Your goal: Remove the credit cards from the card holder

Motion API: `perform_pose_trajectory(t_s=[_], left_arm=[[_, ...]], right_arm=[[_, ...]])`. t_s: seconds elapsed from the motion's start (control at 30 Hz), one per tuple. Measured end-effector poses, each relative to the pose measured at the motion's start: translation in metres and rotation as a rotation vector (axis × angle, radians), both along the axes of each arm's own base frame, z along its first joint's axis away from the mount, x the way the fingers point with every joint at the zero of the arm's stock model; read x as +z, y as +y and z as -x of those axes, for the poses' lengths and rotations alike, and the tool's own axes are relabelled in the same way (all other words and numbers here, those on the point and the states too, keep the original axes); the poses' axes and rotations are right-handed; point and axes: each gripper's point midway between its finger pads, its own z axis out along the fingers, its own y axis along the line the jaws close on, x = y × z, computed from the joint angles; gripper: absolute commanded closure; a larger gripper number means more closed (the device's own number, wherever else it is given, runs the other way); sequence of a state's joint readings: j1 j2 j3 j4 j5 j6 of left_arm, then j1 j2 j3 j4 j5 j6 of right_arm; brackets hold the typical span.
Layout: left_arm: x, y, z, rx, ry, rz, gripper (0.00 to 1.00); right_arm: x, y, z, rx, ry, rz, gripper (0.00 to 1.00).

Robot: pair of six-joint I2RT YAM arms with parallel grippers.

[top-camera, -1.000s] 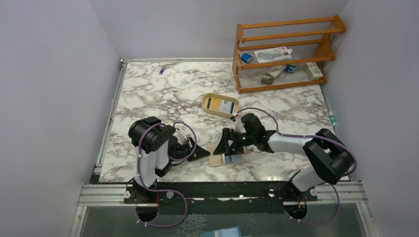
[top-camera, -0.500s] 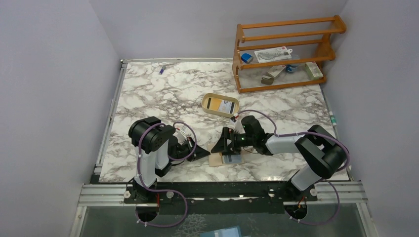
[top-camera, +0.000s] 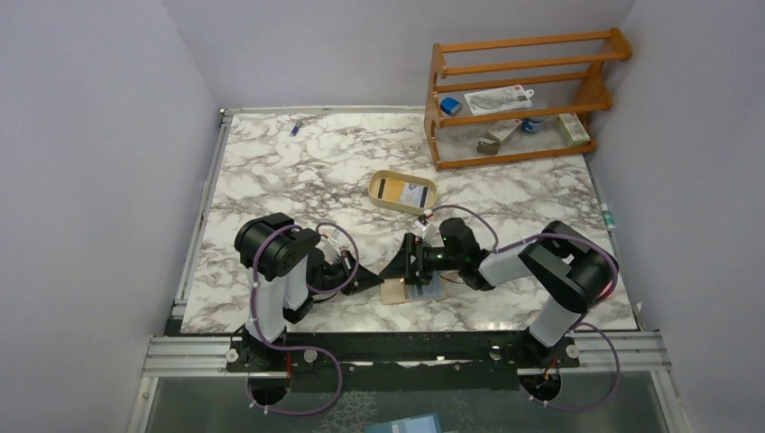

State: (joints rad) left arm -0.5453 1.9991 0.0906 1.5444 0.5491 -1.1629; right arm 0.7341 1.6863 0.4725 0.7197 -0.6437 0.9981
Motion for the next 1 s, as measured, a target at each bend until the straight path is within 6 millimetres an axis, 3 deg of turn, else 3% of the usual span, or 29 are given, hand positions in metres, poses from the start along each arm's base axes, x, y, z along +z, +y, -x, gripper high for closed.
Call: perform_pose_trajectory(t_s=[0.33, 0.57, 0.77, 0.83, 1.0], left_arm=[[0.001, 0.000, -0.001, 0.003, -0.005, 0.002, 1.00], [0.001, 0.000, -0.001, 0.005, -0.002, 0.001, 1.00], [-0.001, -0.001, -0.001, 0.006, 0.015, 0.005, 0.70], [0.001, -0.004, -0.003, 0.007, 0.017, 0.015, 0.66], [0.005, -0.008, -0.008, 0.008, 0.008, 0.027, 0.67]], right_arm=[[0.000, 0.018, 0.017, 0.045, 0.014, -0.044, 0.07], [-0.003, 0.018, 0.017, 0.031, 0.006, -0.017, 0.08], [-0.002, 0.013, 0.022, 0.031, -0.009, 0.005, 0.08], [-0.003, 0.012, 0.025, 0.034, -0.005, 0.009, 0.08], [-0.003, 0.009, 0.030, 0.041, 0.002, 0.018, 0.08]])
